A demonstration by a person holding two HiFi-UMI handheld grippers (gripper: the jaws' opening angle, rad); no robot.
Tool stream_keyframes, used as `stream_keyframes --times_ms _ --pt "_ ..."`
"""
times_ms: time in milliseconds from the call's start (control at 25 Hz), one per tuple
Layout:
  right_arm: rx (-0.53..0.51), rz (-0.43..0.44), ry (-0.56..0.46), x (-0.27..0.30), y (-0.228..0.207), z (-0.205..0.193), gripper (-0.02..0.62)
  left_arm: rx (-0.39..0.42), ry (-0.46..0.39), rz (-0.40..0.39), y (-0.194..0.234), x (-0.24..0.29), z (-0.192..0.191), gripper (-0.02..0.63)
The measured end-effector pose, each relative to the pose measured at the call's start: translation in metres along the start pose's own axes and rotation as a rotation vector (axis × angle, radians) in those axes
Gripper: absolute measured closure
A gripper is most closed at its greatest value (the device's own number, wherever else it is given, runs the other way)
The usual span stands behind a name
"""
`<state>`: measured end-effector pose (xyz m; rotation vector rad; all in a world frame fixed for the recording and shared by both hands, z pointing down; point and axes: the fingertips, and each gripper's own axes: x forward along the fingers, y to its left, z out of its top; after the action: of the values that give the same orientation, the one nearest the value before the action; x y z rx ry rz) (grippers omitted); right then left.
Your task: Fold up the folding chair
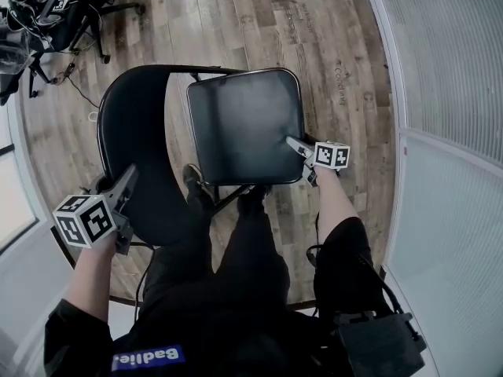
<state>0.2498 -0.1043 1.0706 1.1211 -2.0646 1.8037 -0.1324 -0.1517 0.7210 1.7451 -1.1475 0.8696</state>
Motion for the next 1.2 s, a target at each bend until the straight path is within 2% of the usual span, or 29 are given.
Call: stream_keyframes --times_ms 280,440,880,1200 --pt "-0.009 -0.012 -0.018 -0.013 0.039 0.005 0.291 0.013 0.015 -0.078 -0.031 -0.020 0.010 0.511" --pt "-0.023 -0.017 -0.025 -0.016 0.071 0.006 0.305 0.042 0.024 -0.072 -0.034 -0.035 0.014 0.511" --pt "-0.066 -0.041 -0.024 -0.016 0.175 0.009 0.336 0.045 0.033 -0.049 -0.019 -0.078 0.031 0.511" --pt "-0.110 -0.065 0.012 -0.016 0.258 0.000 0.350 0.059 0.039 -0.081 -0.027 -0.110 0.039 0.505"
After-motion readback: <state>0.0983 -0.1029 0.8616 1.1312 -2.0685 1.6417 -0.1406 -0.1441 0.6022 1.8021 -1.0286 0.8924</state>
